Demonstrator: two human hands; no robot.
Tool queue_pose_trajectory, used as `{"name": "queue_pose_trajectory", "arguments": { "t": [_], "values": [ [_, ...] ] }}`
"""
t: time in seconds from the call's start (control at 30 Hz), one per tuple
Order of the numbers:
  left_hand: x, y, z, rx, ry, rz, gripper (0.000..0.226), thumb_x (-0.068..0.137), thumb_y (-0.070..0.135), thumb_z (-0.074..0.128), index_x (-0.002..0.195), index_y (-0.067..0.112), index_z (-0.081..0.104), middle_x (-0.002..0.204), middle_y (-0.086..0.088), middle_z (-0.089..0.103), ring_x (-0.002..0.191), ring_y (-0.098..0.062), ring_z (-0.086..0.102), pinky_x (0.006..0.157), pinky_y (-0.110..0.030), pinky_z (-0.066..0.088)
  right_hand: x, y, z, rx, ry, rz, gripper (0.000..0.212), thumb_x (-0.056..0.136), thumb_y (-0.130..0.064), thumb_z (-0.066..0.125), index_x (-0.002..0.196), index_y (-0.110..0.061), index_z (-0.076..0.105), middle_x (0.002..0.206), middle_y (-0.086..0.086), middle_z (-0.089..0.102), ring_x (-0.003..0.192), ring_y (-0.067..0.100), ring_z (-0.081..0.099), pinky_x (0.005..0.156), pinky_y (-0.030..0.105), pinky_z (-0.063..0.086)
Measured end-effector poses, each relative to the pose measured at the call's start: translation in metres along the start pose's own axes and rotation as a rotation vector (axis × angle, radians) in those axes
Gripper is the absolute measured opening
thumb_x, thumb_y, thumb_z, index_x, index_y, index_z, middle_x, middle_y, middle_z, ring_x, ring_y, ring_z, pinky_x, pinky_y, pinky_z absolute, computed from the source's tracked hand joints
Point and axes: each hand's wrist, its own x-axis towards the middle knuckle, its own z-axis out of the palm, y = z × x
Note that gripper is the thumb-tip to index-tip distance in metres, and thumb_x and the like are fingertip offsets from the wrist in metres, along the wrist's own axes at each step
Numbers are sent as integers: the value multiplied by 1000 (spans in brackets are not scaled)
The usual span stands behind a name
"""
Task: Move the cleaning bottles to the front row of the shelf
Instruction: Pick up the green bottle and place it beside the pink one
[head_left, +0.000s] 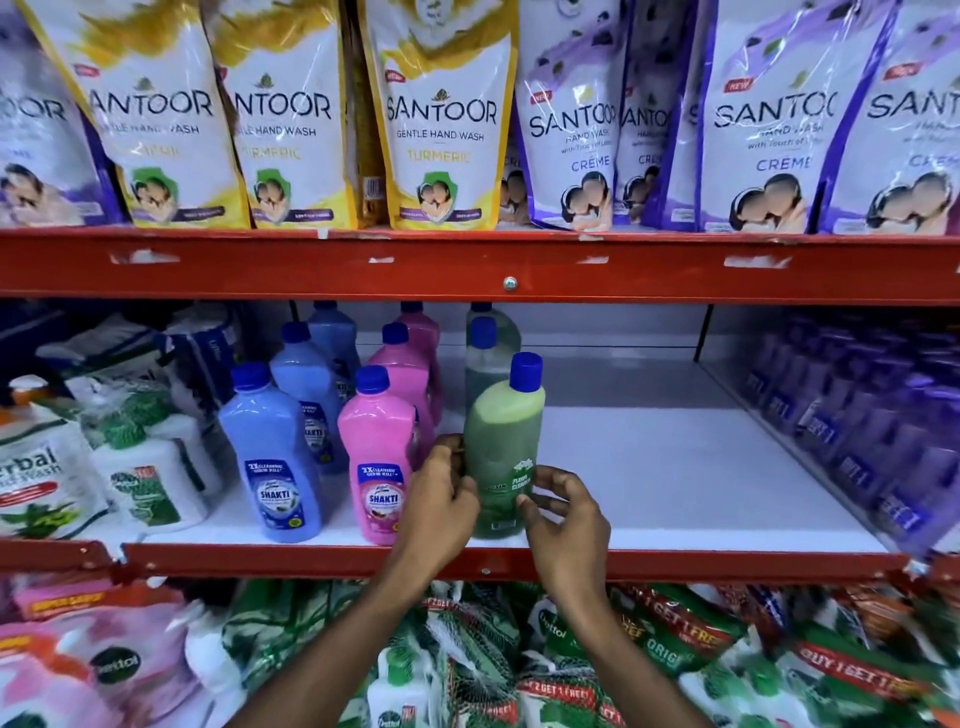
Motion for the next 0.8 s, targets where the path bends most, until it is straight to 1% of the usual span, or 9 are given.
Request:
{"name": "queue_pose_trajectory", "arguments": {
  "t": [0.07, 0.17, 0.27, 0.3, 0.4, 0.5, 0.57, 0.73, 0.8],
  "values": [
    [-3, 2, -3, 25, 24, 41, 31, 89, 1, 47, 116, 13, 58, 99, -5, 72, 82, -15, 67, 71, -26, 55, 7, 1, -1, 27, -114, 25, 46, 82, 5, 65, 122, -17, 60, 114, -6, 68, 103, 9, 66, 68, 2, 50],
    [-6, 6, -6, 77, 16, 89, 34, 92, -1, 43, 110, 14, 67, 94, 0, 74, 64, 1, 64, 61, -7, 50, 17, 4, -3, 67, -350, 46, 67, 78, 6, 69, 137, -18, 49, 128, -6, 62, 118, 9, 60, 86, 10, 52],
    [-7, 7, -7, 72, 24, 115, 34, 92, 0, 44, 104, 15, 72, 90, 2, 77, 72, -3, 71, 70, -21, 60, 28, 7, -6, -12, -502, -3, 82, 66, -11, 80, 139, -24, 46, 129, -9, 62, 121, 8, 57, 93, 18, 52],
    [-7, 7, -7, 65, 26, 107, 32, 93, 0, 44, 102, 14, 71, 90, 2, 77, 76, -7, 72, 72, -18, 59, 31, 6, -8, -60, -517, -23, 85, 61, -21, 82, 138, -26, 47, 128, -10, 63, 120, 7, 58, 94, 22, 53],
    [-7, 3, -9, 86, 32, 109, 28, 94, 0, 45, 103, 13, 68, 97, 2, 74, 85, -9, 71, 68, -2, 47, 40, 1, -12, -201, -497, -85, 79, 56, -38, 84, 129, -32, 54, 123, -10, 63, 112, 9, 61, 93, 33, 55],
    [-3, -4, -7, 124, 20, 129, 24, 95, 1, 45, 108, 13, 62, 107, -1, 69, 96, -12, 64, 71, -2, 42, 46, -2, -16, -217, -514, -98, 65, 63, -26, 85, 119, -40, 55, 115, -7, 64, 98, 9, 65, 84, 37, 59],
    [1, -7, -4, 131, -29, 101, 23, 95, 1, 46, 115, 12, 52, 113, -3, 63, 100, -11, 59, 77, -5, 42, 49, -3, -18, -205, -551, -75, 62, 67, -19, 80, 120, -38, 54, 111, -7, 67, 97, 9, 67, 83, 40, 60],
    [5, -15, 7, 146, -126, -2, 38, 91, 3, 53, 120, 17, 33, 115, -9, 65, 103, -22, 66, 91, -41, 57, 59, 1, -25, -174, -622, -31, 65, 70, -16, 73, 129, -26, 48, 118, -7, 66, 112, 8, 62, 95, 41, 56],
    [4, -19, 9, 147, -130, -9, 44, 90, 7, 59, 127, 17, 36, 123, -8, 64, 113, -23, 63, 100, -40, 53, 62, 2, -28, -150, -667, -19, 63, 72, -13, 71, 129, -26, 46, 122, -5, 65, 117, 11, 61, 96, 43, 55]
  ]
}}
